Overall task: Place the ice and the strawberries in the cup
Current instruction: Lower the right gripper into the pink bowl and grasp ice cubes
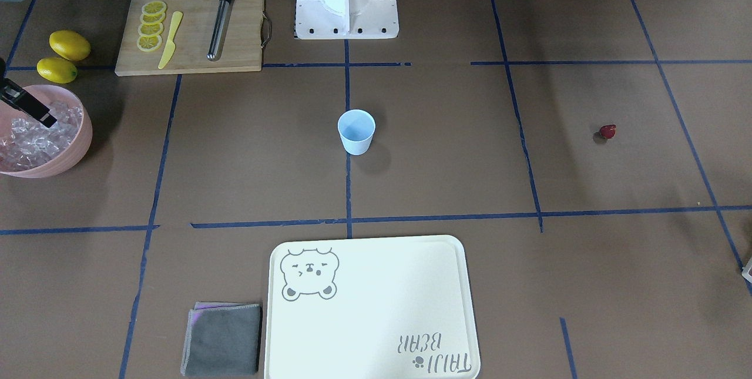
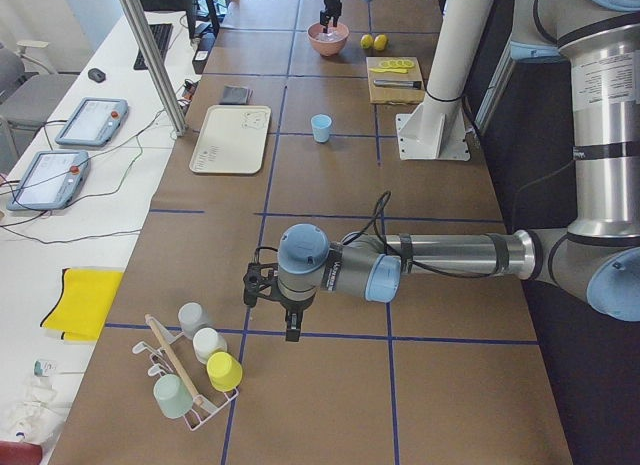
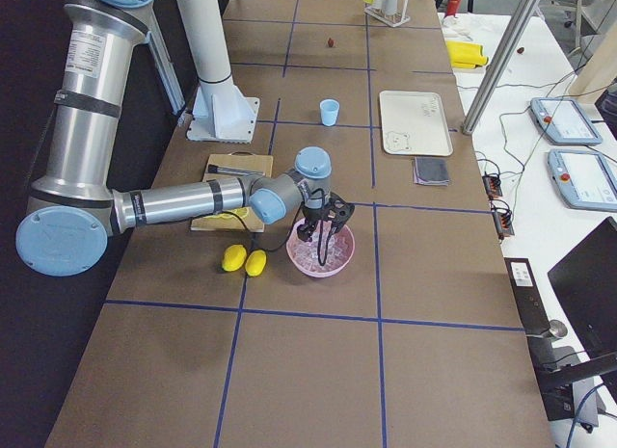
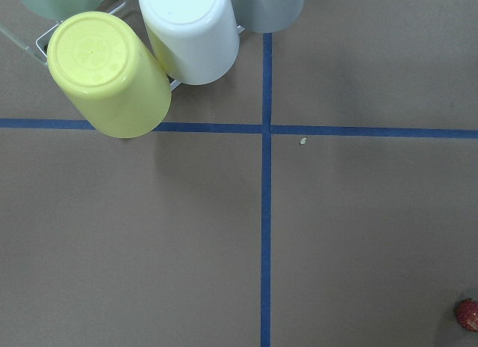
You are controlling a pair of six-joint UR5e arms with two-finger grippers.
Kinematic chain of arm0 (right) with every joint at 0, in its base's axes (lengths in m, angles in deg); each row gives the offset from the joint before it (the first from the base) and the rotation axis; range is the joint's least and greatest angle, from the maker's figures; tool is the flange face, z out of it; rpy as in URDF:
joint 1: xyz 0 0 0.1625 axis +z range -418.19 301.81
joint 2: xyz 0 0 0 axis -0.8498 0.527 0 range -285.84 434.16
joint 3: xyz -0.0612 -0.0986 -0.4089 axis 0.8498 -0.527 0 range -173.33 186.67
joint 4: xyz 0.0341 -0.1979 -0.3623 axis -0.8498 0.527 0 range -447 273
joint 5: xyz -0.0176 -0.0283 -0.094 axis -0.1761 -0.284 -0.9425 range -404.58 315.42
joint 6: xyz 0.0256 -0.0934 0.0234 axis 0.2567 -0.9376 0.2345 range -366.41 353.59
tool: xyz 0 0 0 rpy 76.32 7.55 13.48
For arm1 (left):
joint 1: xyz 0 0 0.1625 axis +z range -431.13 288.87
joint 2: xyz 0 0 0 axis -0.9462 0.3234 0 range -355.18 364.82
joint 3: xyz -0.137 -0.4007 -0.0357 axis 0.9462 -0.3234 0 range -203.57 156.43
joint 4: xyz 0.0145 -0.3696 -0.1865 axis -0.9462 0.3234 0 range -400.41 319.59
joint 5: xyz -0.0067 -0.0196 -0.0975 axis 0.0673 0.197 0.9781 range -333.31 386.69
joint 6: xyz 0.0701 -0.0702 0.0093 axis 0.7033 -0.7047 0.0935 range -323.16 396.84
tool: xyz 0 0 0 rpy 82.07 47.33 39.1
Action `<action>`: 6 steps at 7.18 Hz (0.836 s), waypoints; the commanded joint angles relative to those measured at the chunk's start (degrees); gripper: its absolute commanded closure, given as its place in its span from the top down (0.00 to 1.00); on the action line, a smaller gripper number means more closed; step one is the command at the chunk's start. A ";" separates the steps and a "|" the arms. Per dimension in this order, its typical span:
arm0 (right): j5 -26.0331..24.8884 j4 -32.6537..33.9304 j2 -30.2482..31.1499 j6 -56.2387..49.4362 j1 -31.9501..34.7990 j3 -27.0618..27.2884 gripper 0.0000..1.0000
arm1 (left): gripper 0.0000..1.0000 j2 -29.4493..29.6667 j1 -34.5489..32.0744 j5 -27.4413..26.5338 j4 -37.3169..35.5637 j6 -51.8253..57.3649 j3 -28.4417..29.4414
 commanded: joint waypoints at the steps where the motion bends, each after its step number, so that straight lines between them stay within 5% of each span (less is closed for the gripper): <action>1: -0.30 -0.03 -0.69 0.04 -0.38 -0.79 0.86 | 1.00 0.00 0.00 0.00 0.07 -0.13 -0.16; 6: -0.39 -0.03 -0.69 1.09 -2.21 -1.05 0.86 | 1.00 0.00 0.00 0.00 0.07 -0.22 -0.07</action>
